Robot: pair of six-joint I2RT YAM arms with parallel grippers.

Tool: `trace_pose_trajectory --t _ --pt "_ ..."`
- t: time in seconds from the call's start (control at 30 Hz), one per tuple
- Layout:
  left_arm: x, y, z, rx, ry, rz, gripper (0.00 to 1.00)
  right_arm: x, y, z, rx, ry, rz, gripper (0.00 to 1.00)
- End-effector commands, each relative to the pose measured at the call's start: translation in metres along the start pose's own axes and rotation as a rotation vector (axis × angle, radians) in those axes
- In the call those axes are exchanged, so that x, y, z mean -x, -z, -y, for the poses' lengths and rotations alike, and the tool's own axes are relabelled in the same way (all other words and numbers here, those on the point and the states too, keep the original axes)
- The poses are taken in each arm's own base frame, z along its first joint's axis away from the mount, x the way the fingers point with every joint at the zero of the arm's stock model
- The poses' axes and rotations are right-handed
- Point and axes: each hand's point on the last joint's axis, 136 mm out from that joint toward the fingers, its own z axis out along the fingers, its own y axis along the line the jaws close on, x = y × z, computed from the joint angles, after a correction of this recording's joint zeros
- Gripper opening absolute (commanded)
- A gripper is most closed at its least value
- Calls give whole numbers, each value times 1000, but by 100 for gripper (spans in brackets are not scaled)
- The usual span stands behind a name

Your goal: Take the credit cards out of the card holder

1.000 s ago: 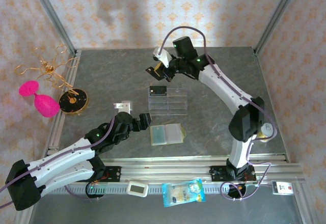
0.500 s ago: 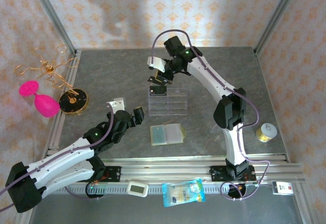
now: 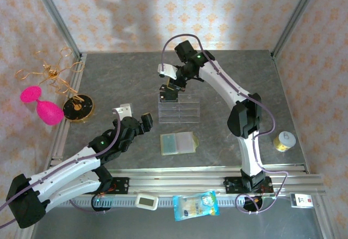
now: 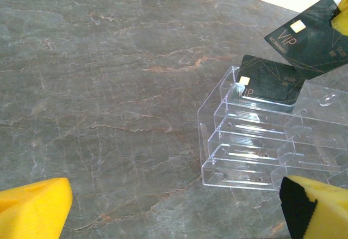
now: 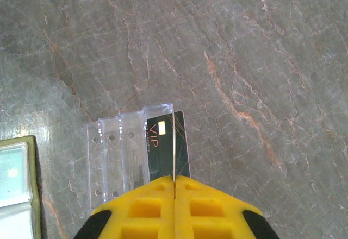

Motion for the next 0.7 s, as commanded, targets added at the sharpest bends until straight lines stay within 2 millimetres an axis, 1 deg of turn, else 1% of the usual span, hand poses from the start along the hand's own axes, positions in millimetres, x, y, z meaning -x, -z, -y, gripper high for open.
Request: trace_pose_trajectory --t 0.0,0.2,0.37,0.63,0.67 --pt "2 0 -5 13 -4 9 99 -9 -9 3 -4 -1 -32 0" --pt "1 -1 -4 10 -6 3 99 -15 -17 6 -13 -6 -51 0" --pt "0 -2 -4 9 -10 0 99 -19 -27 2 -9 -4 -70 0" --pt "-1 -3 -4 7 -12 -1 99 -19 -36 -3 -1 2 -78 0" --pt "-2 -3 -4 5 -12 -3 99 -19 -38 -3 -3 2 -79 1"
